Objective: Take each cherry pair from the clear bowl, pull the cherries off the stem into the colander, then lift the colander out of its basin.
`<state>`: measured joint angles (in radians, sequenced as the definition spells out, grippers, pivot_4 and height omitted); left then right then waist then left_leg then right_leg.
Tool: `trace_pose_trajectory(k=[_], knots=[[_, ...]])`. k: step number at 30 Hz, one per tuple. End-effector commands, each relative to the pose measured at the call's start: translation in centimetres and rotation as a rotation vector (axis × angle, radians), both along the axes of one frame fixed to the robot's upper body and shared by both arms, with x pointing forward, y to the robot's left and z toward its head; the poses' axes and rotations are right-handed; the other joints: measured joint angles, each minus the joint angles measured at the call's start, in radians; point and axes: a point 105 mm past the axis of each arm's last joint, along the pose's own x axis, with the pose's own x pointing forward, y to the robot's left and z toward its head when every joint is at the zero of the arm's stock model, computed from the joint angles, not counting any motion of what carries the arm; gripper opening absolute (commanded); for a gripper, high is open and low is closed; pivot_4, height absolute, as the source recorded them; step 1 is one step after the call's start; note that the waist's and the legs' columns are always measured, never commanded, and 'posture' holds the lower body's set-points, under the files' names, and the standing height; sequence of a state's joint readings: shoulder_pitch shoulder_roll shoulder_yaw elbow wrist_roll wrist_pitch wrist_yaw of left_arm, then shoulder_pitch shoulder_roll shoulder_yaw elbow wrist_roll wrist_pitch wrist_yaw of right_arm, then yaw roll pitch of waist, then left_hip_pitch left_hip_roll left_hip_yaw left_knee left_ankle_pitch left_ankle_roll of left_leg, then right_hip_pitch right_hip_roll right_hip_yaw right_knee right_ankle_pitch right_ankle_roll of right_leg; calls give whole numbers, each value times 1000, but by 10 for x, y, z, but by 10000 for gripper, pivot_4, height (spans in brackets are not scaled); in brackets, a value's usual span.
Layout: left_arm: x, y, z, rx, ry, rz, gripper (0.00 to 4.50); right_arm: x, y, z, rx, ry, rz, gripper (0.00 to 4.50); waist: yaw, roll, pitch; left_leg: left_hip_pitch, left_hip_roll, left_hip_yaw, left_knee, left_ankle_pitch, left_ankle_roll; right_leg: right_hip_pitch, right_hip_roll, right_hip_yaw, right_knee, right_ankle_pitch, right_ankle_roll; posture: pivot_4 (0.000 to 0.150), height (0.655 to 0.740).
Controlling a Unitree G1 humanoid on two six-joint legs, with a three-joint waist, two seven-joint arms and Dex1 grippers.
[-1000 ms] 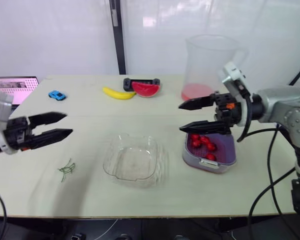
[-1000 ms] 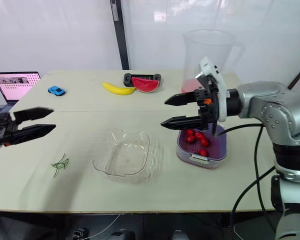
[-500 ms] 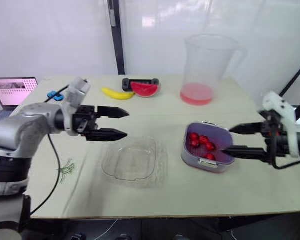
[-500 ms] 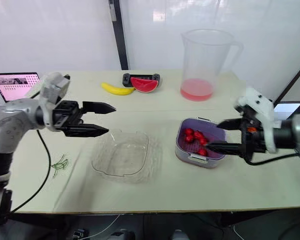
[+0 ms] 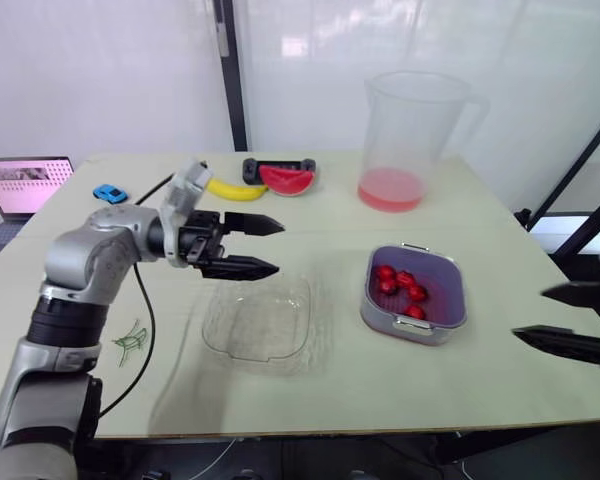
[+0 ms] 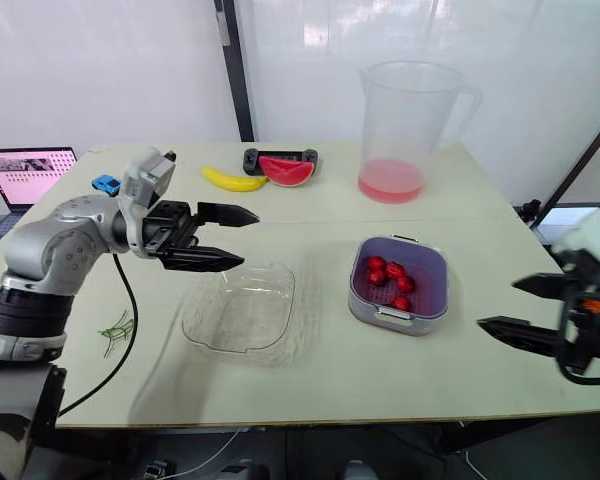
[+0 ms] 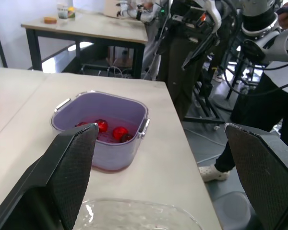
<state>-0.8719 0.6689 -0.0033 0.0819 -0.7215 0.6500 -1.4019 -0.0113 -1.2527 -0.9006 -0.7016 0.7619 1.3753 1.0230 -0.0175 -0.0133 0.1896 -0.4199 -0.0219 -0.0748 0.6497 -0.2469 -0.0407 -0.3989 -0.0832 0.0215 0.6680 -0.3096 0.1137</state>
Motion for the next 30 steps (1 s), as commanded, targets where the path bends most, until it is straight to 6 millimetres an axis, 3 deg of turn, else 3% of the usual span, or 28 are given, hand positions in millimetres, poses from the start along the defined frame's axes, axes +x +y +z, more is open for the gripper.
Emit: trace_pose_trajectory(k=[1,6,9,12,24,27,29,30], knots=[[0,3,23,-119,-76,49,44355,15,21,-6,-149,-37,82,45000,1,0,0,0,0,0,0,0,0,0,0,0,0,0,0,1500,7400],[-5,4,13,-99,-67,77,44355,41,47,-9,-128,-70,145,45000,-3,0,0,-1,0,-1,-1,0,0,-1,-1,0,-1,0,0,1500,7400],[-8,6,13,-140,-60,88,44355,47,61,-26,-175,-2,207,45000,0,0,0,0,1,-4,-1,0,0,-1,-1,0,-1,0,0,1500,7400],[-12,4,15,-158,-62,105,44355,47,63,-46,-211,93,239,45000,6,0,0,-2,1,-5,0,0,0,-1,-1,-1,-2,0,0,1500,7400],[-20,8,-11,-20,-65,180,44355,71,66,-74,-333,133,283,45000,0,0,0,-2,-1,-4,-1,0,0,-3,-3,0,-1,0,0,1500,7400],[-21,9,-11,-10,-70,190,45000,76,68,-76,-343,132,296,36111,1,0,0,-2,-1,-4,-1,0,0,-3,-3,0,-1,0,0,1500,7400],[-21,9,-10,-8,-70,195,45000,79,69,-76,-353,127,306,27223,1,0,0,-2,-1,-4,-1,0,0,-3,-3,0,-1,0,0,1500,7400],[-22,10,-10,-8,-69,198,45000,80,70,-75,-359,124,315,27223,1,0,0,-2,-1,-4,-1,0,0,-3,-3,0,-1,0,0,1500,7400]])
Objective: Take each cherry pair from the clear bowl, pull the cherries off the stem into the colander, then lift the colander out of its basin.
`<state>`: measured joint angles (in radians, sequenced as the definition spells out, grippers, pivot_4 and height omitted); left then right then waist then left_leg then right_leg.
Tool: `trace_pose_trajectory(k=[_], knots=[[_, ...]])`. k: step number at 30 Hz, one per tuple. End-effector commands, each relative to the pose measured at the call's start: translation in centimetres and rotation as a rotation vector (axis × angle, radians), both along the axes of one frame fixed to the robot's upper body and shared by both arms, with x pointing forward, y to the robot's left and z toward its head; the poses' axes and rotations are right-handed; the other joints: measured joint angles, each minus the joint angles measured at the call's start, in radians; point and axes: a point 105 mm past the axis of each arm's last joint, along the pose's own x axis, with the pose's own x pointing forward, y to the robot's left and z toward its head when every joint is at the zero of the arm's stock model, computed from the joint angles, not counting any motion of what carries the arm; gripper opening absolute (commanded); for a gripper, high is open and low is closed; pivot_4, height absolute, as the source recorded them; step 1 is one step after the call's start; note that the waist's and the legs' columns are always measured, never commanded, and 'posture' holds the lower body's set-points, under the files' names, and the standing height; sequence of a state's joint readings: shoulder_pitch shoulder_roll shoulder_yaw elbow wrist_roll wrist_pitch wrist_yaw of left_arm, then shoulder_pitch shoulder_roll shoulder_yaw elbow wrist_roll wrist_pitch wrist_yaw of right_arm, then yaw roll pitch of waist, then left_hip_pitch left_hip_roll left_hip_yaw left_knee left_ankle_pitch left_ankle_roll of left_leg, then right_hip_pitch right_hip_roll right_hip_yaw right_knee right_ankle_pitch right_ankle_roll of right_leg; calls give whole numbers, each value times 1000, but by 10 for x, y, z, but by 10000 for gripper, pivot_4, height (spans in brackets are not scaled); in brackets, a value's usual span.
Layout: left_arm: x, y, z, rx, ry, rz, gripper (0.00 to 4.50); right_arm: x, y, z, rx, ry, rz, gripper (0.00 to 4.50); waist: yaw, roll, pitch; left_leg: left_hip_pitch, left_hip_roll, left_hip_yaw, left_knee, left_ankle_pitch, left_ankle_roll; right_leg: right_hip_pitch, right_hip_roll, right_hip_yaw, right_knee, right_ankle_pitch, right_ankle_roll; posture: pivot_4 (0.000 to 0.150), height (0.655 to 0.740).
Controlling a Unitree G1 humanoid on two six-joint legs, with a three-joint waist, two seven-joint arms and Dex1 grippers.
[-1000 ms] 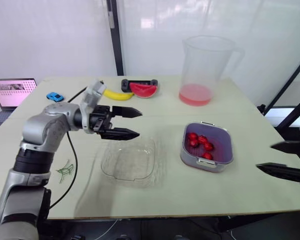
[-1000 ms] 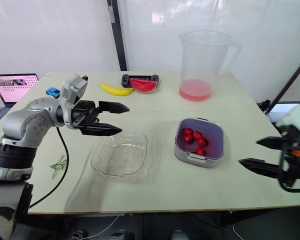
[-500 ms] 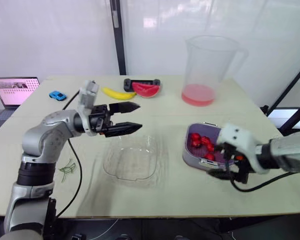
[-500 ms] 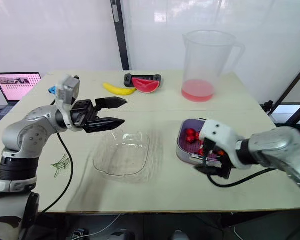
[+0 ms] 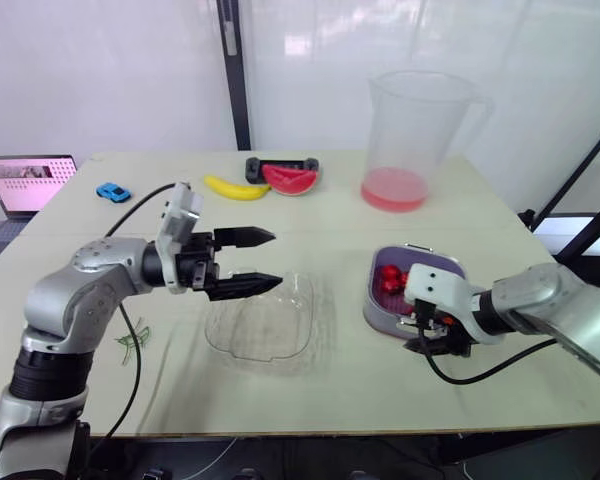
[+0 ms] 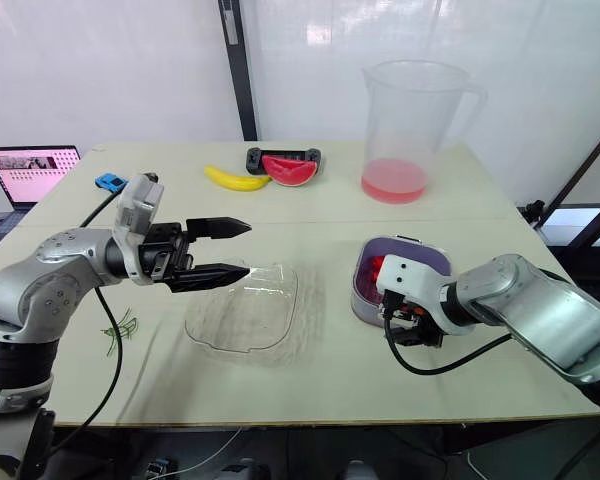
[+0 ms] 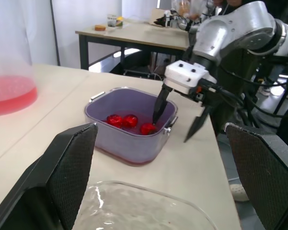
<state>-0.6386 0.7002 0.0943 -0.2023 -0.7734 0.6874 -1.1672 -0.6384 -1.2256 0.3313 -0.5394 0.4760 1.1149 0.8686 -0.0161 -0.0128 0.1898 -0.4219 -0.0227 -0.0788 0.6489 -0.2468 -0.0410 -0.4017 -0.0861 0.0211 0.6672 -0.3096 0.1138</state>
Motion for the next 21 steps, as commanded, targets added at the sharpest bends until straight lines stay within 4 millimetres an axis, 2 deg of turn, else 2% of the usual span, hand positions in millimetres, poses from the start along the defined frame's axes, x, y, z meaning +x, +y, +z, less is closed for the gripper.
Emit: trace_pose_trajectory(k=[1,10,11,13,16,17,21], knots=[[-5,2,8,6,-46,8,45000,7,3,9,-19,-46,32,27223,0,0,0,0,0,0,0,0,0,0,0,0,0,0,0,1500,7400],[-9,-4,2,28,-51,5,45000,9,4,9,-52,-25,64,27223,-1,0,0,0,0,0,0,0,0,0,0,0,0,0,0,1500,7400],[-9,-4,2,28,-51,5,45000,10,4,9,-55,-26,64,23098,-1,0,0,0,0,0,0,0,0,0,0,0,0,0,0,1500,7400],[-9,-4,3,27,-54,8,45000,11,4,9,-62,-28,68,18810,-1,0,0,0,-1,0,0,0,0,0,0,0,0,0,0,1500,7400],[-8,-4,3,28,-56,12,45000,12,5,10,-65,-31,74,4592,-1,0,0,0,-1,0,0,0,0,0,0,0,0,0,0,1500,7400],[-8,-3,3,29,-56,13,45000,11,5,10,-66,-32,76,2167,-1,0,0,0,-1,0,0,0,0,0,0,0,0,0,0,1500,7400],[-8,-4,3,29,-58,14,45000,10,7,11,-62,-33,81,2333,-1,0,0,0,-1,0,0,0,0,0,0,0,0,0,0,1500,7400]])
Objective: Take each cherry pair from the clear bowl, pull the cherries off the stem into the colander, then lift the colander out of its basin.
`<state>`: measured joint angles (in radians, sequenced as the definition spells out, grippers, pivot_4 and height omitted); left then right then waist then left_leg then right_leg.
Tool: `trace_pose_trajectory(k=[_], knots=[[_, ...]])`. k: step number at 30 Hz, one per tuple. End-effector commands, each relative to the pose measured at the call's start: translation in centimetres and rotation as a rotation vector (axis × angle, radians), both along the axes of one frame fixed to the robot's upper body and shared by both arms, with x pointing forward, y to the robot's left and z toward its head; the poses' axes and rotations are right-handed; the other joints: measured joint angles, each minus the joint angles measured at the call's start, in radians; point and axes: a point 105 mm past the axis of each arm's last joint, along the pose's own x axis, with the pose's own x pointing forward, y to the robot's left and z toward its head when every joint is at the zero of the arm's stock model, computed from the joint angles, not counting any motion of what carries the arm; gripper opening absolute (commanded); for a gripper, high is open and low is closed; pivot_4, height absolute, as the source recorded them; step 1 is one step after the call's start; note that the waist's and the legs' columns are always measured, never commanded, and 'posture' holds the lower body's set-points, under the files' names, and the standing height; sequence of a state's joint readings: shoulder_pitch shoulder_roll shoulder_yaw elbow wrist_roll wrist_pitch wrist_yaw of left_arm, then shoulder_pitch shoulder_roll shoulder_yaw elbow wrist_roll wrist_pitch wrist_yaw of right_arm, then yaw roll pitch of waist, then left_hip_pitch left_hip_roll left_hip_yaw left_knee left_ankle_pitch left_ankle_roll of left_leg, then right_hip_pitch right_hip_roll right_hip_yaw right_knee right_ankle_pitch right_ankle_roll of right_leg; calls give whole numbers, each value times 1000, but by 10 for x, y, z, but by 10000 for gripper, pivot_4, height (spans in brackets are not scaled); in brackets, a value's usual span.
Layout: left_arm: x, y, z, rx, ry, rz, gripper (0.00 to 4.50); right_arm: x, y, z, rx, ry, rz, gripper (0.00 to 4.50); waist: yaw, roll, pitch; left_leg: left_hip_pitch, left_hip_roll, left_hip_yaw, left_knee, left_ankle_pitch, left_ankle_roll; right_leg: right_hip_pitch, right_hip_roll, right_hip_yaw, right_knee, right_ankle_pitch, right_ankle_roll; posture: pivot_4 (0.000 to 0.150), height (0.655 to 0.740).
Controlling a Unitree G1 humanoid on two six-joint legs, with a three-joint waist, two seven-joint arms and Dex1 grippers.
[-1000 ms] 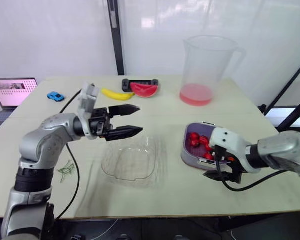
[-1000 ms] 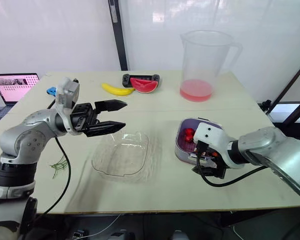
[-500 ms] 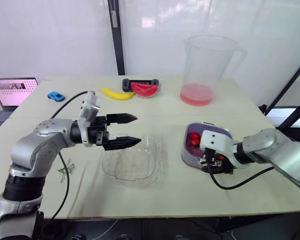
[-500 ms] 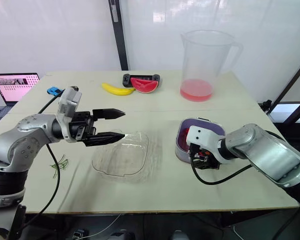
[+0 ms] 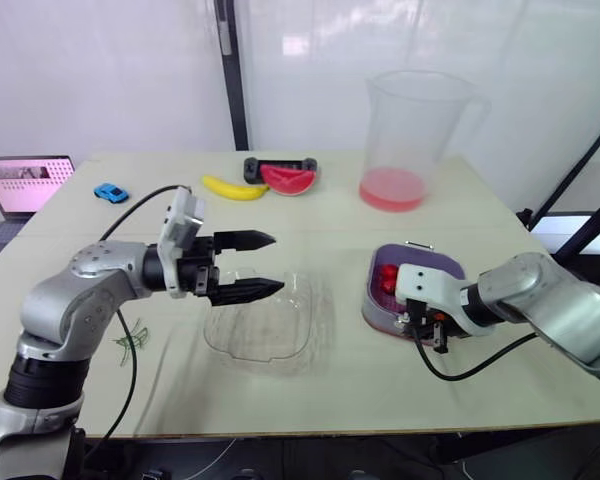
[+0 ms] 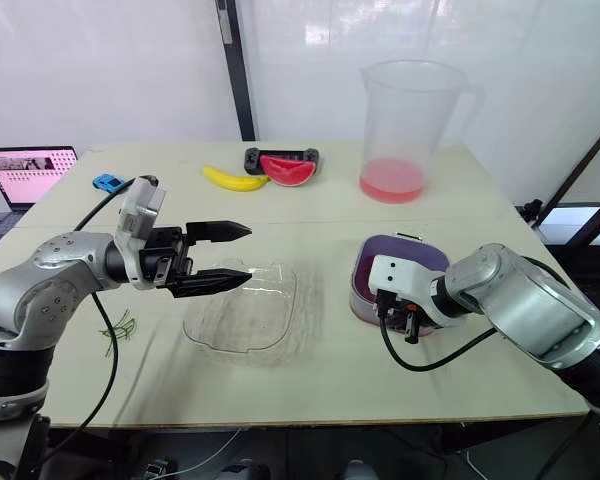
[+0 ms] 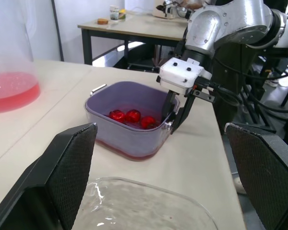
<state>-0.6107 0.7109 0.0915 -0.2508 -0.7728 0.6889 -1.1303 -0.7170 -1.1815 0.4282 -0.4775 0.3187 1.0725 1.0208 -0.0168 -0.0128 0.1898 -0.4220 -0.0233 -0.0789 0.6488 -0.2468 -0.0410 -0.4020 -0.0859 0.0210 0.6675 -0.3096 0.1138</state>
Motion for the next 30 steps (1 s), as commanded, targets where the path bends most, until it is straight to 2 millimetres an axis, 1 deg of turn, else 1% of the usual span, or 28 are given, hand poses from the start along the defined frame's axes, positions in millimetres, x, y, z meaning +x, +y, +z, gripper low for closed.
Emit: trace_pose_trajectory(k=[1,9,14,22,30], knots=[[-4,-2,6,7,-46,-11,45000,3,4,14,-2,-65,13,2333,0,0,0,0,0,0,0,0,0,0,0,0,0,0,0,1500,7400],[-2,-5,8,8,-51,-24,45000,-2,-1,20,-12,-73,0,2333,0,0,0,0,0,0,0,0,0,0,0,0,0,0,0,1500,7400],[-1,-8,12,19,-62,-46,45000,-6,-6,37,-54,-132,34,2333,2,0,0,-1,-1,0,0,0,0,-1,0,0,0,0,0,1500,7400],[0,-11,13,39,-66,-74,45000,-14,-9,56,-37,-168,92,2333,1,0,0,-2,-1,1,0,0,0,-2,0,0,0,0,0,1500,7400],[2,-17,16,41,-73,-101,45000,-16,-16,77,-7,-204,81,2333,1,0,0,-2,-1,1,0,0,0,-2,0,0,1,0,0,1500,7400]])
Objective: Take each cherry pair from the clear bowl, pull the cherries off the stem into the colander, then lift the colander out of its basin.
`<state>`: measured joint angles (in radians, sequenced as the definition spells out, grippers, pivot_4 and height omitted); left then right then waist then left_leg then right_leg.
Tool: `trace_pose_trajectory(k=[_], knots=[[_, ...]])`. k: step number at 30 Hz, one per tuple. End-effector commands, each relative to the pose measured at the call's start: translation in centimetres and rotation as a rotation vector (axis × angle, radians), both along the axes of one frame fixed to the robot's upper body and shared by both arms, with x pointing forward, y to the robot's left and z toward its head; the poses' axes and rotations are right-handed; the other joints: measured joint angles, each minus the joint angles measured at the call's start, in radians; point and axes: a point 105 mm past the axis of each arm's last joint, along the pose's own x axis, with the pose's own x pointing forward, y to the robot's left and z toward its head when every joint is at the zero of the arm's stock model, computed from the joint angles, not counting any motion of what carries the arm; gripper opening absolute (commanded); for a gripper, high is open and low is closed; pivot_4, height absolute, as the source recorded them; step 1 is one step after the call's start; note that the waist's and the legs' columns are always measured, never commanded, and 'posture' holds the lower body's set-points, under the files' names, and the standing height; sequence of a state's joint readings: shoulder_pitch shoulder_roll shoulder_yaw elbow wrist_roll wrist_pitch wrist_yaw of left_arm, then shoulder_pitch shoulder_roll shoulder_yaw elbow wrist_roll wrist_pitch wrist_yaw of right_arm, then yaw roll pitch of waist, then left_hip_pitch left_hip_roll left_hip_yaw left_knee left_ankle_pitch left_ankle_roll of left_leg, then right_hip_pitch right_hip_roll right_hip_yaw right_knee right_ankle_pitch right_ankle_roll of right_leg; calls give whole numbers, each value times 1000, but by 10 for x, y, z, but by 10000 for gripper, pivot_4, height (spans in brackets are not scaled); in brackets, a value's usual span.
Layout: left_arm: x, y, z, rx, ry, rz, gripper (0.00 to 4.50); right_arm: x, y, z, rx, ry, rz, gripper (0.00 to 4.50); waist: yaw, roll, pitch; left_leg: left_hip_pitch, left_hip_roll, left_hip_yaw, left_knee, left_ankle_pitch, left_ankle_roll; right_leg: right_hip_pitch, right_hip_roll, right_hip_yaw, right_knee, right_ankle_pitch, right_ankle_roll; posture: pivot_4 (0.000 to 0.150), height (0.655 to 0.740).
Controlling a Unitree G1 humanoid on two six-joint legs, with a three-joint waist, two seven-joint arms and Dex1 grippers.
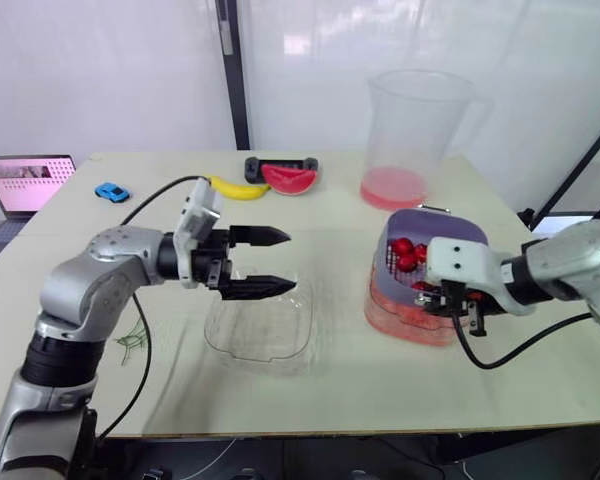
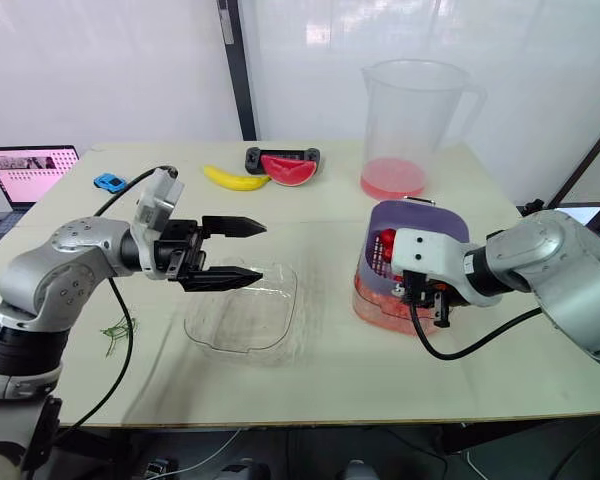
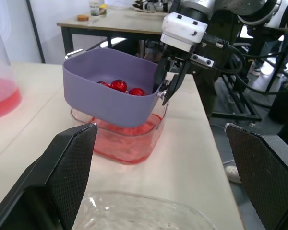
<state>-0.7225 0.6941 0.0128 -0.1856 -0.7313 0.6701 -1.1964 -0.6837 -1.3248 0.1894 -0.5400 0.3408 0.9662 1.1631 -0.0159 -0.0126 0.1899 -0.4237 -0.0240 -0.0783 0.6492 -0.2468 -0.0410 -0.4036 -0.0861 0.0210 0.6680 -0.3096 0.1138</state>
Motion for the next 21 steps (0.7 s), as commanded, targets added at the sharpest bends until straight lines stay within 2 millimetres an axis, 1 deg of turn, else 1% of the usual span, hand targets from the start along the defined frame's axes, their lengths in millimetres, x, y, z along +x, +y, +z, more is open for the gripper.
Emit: trace_pose_trajectory(k=[1,4,8,15,21], knots=[[-1,-1,9,-5,-42,-15,45000,-2,-2,22,19,-61,-3,2333,0,0,0,0,0,0,0,0,0,0,0,0,0,0,0,1500,7400],[-1,-1,9,-4,-45,-19,45000,-2,0,26,43,-65,3,2333,-1,0,0,0,0,0,0,0,0,0,0,0,0,0,0,1500,7400],[-1,-1,9,-2,-49,-24,45000,-6,9,31,79,-58,25,2333,-1,0,0,0,0,0,0,0,0,0,0,0,0,0,0,1500,7400],[-1,0,9,2,-51,-26,45000,-4,9,34,85,-66,8,2333,0,0,0,0,0,0,0,0,0,0,0,0,0,0,0,1500,7400],[0,0,8,9,-43,-33,45000,-5,15,37,128,-56,10,2333,-1,0,0,0,0,0,0,0,0,0,0,0,0,0,0,1500,7400]])
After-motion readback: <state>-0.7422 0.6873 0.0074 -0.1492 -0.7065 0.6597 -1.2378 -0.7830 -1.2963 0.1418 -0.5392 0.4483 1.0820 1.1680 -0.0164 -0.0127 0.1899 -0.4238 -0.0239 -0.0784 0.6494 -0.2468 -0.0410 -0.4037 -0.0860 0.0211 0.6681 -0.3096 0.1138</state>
